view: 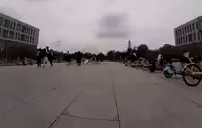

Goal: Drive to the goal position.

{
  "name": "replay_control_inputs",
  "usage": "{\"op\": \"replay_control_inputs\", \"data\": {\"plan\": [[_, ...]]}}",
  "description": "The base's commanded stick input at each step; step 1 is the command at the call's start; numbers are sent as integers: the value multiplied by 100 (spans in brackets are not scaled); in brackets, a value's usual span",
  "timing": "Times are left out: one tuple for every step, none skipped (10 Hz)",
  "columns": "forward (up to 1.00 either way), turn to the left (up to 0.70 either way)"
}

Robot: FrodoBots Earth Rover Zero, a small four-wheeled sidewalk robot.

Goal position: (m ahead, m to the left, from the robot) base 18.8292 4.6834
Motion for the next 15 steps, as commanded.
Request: {"op": "replay_control_inputs", "data": {"plan": [[67,1],[67,1],[67,1],[67,1],[67,1],[67,1],[67,1],[67,1],[67,1],[67,1],[67,1],[67,1],[67,1],[67,1],[67,1]]}}
